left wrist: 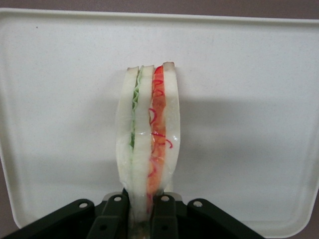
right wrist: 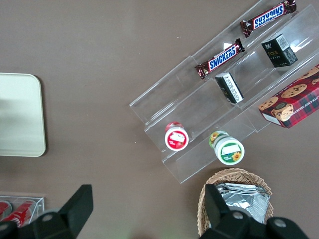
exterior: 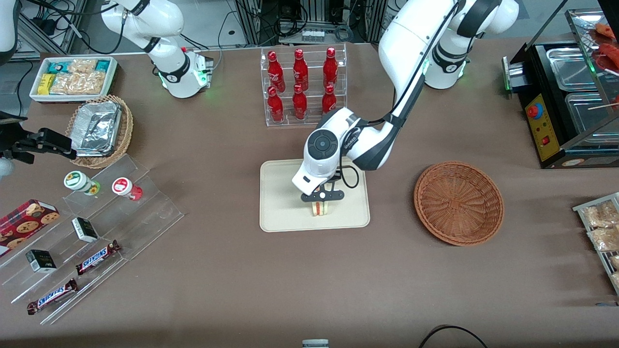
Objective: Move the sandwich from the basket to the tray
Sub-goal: 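Lower the held sandwich onto the cream tray with the left gripper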
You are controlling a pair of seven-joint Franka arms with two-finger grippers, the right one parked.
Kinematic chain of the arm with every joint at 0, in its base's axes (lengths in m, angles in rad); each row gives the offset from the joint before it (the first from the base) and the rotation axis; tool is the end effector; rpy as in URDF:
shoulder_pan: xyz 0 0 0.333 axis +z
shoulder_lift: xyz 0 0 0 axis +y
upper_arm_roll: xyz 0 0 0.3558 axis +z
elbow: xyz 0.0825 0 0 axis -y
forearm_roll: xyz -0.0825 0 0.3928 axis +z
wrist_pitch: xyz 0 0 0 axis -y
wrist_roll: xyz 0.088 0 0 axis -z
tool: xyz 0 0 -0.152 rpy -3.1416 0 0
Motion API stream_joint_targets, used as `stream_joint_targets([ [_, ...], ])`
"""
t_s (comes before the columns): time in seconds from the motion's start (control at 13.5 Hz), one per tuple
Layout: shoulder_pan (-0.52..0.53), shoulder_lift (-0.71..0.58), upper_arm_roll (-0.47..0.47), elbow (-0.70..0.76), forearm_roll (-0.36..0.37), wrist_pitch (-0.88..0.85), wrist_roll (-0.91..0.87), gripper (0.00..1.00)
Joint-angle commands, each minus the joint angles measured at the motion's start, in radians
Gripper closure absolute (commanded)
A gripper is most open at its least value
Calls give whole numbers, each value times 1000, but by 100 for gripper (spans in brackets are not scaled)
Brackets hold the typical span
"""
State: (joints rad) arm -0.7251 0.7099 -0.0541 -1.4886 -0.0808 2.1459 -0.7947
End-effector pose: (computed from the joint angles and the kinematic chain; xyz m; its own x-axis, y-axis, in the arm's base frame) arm 0.5269 -0.5210 0.2298 0.9914 0.0712 -0.1101 0.0750 -0.9967 0.0313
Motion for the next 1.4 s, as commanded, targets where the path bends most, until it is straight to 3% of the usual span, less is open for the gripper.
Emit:
stream_joint_targets([
  [0.0, -13, 22, 4, 24, 21, 12, -50, 100],
  [0.22, -22, 25, 4, 19, 47, 37, -74, 100],
  [0.3, -20, 28, 4, 19, 50, 37, -72, 81],
  [0.37, -20, 34, 4, 22, 49, 37, -69, 36],
  [0.44, -22, 36, 4, 22, 49, 37, -69, 0],
  [0.96, -14, -21, 4, 37, 50, 8, -58, 0],
  [1.33, -7, -125, 7, 139, 53, -260, -46, 0],
])
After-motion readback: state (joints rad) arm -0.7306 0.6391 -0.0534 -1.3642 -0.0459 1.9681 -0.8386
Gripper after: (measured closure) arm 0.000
